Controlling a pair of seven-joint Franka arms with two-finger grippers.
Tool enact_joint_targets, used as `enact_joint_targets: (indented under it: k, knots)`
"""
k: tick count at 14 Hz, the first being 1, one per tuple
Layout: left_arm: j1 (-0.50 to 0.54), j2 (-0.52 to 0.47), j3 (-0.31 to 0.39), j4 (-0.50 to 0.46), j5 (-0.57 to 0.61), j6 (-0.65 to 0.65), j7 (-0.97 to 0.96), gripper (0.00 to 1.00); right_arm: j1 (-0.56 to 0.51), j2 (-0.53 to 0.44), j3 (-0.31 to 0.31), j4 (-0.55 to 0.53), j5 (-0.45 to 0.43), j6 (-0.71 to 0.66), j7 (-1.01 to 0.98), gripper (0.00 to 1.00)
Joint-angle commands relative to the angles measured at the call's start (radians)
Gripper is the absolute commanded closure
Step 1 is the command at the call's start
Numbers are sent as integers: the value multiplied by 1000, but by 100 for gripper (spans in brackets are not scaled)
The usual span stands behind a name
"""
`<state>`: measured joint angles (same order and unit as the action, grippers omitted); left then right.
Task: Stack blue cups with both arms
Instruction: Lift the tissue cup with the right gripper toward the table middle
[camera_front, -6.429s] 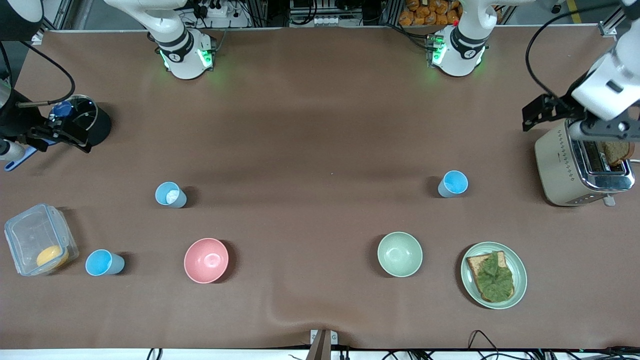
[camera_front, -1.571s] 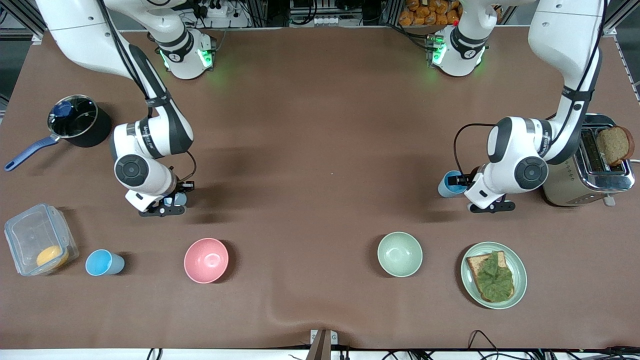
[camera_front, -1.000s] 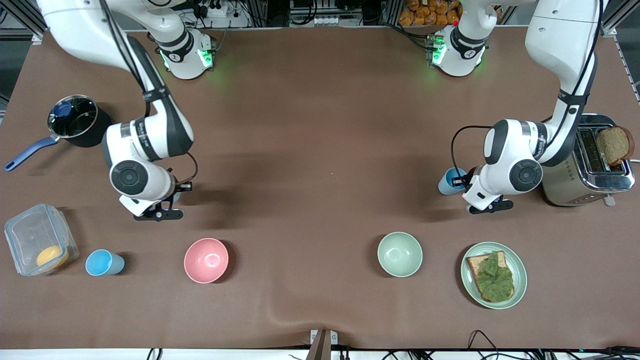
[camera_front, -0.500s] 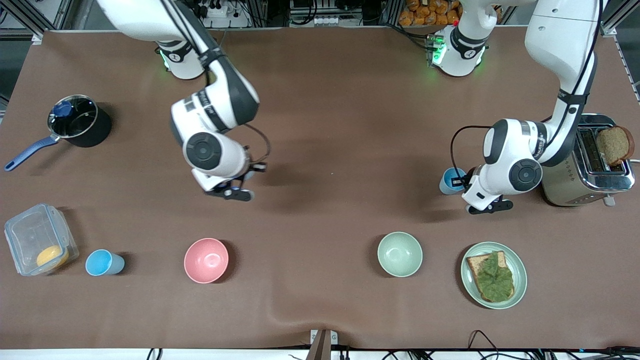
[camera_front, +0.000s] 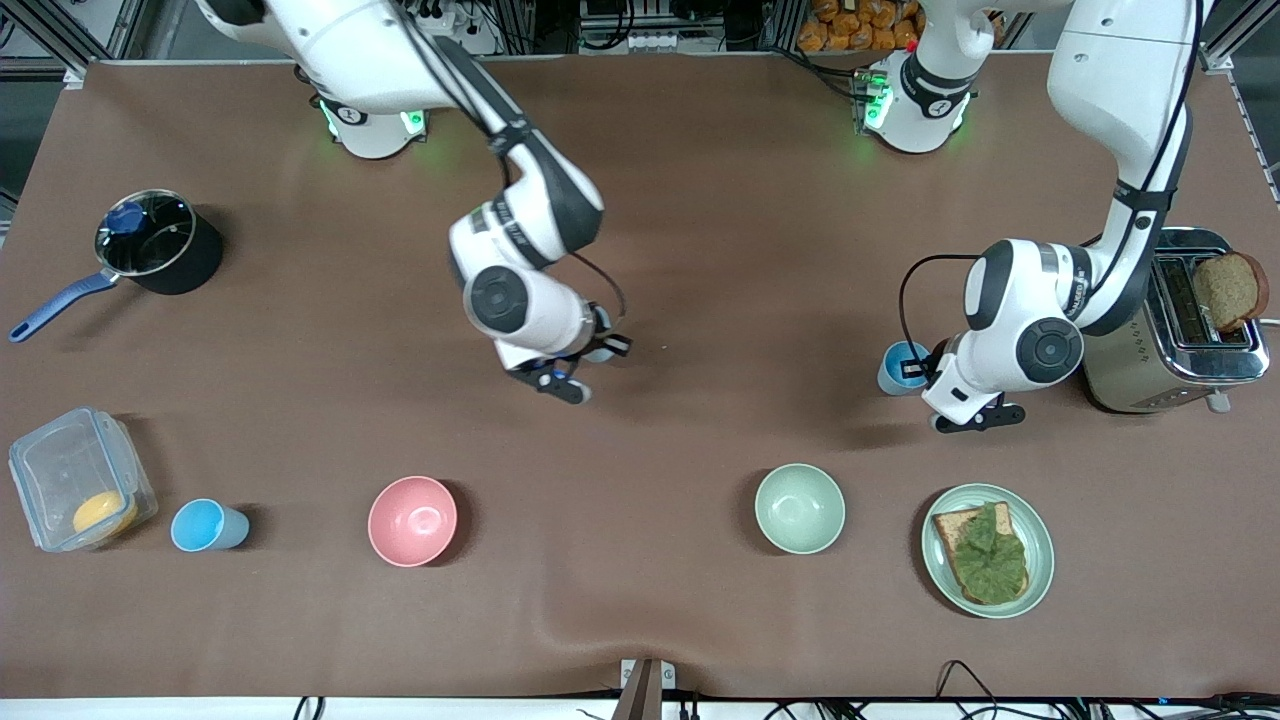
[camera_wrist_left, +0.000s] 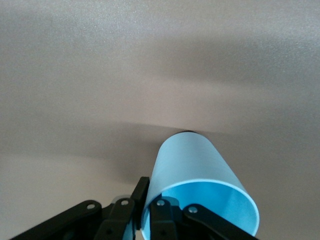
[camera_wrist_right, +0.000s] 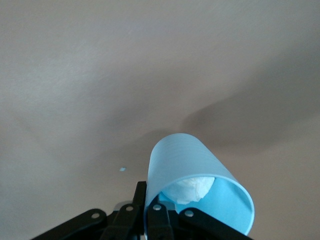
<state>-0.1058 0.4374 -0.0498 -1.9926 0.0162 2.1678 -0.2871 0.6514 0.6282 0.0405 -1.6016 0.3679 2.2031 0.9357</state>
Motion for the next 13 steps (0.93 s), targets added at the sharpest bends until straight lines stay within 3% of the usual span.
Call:
enact_joint_targets:
  k: [1,3,9,10,11,13]
  knots:
    - [-17,38,2,11,-2,55,-32,100,71,27,-28,35,-113,32,151,100]
    - [-2,-5,1,5,-1,50,-32,100,97,44,-28,39,-188,35,208,100]
    - [-25,-43,-57,12,-10,43,-145,100,123,82,-27,39,-179,131,212,100]
    - [-26,-51,-59,17,-10,41,-156,100,123,84,-27,39,-178,144,212,81]
    - [-19,-61,-59,18,-10,40,-158,100,123,84,-27,39,-178,145,213,1]
    - [-17,-101,-64,17,-12,32,-159,100,117,65,-30,45,-191,135,199,0]
